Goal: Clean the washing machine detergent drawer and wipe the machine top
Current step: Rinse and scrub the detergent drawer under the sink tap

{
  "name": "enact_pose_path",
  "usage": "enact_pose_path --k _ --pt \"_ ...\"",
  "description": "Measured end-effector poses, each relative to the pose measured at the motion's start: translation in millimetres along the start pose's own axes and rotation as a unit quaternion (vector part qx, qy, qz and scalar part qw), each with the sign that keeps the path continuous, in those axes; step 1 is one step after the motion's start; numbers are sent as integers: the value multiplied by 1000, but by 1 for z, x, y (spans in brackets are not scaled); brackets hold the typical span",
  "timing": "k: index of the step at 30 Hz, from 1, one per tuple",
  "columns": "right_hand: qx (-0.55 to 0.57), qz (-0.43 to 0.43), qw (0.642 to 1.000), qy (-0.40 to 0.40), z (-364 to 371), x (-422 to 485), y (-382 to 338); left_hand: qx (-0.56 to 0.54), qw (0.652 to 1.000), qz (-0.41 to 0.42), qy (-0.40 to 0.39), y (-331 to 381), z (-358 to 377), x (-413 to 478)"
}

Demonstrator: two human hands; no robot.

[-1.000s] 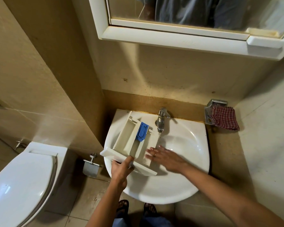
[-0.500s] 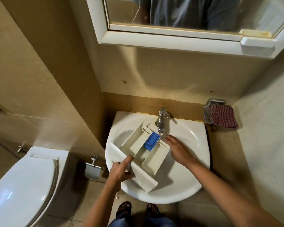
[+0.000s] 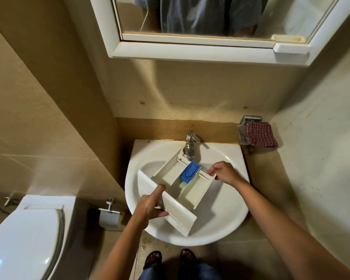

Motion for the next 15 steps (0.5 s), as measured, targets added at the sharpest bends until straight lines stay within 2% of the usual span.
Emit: enact_pose_path --k 11,15 --pt "43 82 986 137 -12 -30 9 31 998 -42 -37 8 9 9" --pt "53 49 983 168 -13 -45 -10 13 996 -69 -55 5 -4 11"
Point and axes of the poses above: each hand's wrist, its own x-axis towards the middle knuckle, its own z-axis out of the palm, y = z × x, the point moved 2 cm from there along x, towards the middle knuckle, and after that the axes turned 4 degrees about -x, right-handed, at the moved point
